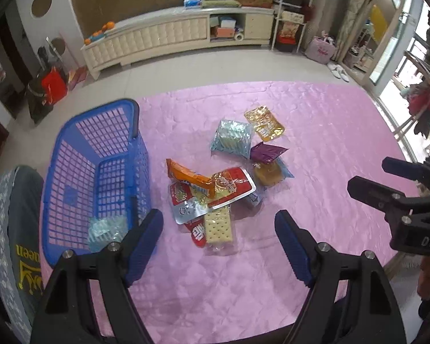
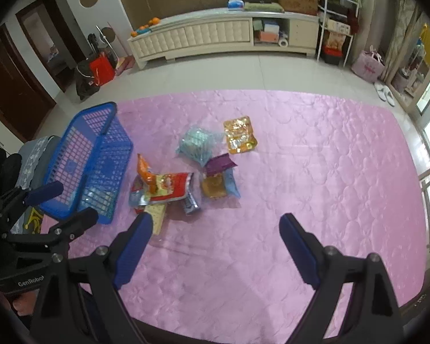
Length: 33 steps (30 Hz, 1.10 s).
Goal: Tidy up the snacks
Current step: 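Grasp the orange stick snack with the left tool, then grasp another light blue striped bag with the right tool while the left holds the orange snack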
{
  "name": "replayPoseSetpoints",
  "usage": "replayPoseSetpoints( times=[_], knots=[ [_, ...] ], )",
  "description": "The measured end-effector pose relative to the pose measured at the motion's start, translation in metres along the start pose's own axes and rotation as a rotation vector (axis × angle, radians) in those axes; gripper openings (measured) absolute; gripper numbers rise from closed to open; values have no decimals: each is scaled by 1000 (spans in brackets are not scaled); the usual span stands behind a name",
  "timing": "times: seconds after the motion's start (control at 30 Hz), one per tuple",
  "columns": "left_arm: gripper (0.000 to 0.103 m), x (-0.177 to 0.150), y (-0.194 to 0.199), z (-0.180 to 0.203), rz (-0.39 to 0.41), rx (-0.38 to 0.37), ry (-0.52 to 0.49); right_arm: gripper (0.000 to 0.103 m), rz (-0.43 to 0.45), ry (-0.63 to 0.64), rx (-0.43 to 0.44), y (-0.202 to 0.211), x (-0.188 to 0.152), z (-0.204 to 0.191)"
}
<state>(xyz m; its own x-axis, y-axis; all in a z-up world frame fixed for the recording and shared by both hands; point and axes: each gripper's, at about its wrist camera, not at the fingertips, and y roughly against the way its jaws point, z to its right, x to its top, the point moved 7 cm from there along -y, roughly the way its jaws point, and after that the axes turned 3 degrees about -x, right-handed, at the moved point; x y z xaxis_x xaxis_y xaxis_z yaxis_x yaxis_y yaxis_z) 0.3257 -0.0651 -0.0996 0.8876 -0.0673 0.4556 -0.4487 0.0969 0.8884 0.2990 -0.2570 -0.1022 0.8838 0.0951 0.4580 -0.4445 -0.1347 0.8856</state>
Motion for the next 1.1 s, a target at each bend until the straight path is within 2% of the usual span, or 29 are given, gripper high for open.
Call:
replayPoseSetpoints(
  times=[0.17,0.33,0.4,0.57,0.7,0.77,0.87,0.93,0.97,1.0,1.07,1.1],
  knots=[
    [78,7,-31,-1,-32,45,38,92,-20,7,27,-21,10,6],
    [78,14,-67,-17,-70,59,185,92,-48,13,31,-55,23,14],
    [73,17,-83,-24,-85,40,228,92,-57,19,29,-68,27,17],
    [64,22,-117,-33,-133,66,263,92,-68,39,45,-95,36,18],
    [62,20,-140,-42,-145,178,255,92,-90,44,67,-114,37,17],
    [57,20,-146,-47,-135,171,285,92,-107,61,65,-123,34,17],
    [55,19,-154,-52,-146,132,330,92,-118,63,74,-128,31,17],
    [44,16,-161,-53,-181,113,330,92,-127,55,80,-131,29,19],
    [33,15,-164,-53,-196,105,332,92,-131,53,79,-131,27,19],
    [28,15,-165,-53,-205,96,331,92,-133,50,78,-132,26,19],
    [26,17,-162,-53,-188,105,314,92,-127,48,80,-129,26,20],
    [21,17,-162,-54,-181,106,307,92,-126,50,78,-128,26,19]
  ],
)
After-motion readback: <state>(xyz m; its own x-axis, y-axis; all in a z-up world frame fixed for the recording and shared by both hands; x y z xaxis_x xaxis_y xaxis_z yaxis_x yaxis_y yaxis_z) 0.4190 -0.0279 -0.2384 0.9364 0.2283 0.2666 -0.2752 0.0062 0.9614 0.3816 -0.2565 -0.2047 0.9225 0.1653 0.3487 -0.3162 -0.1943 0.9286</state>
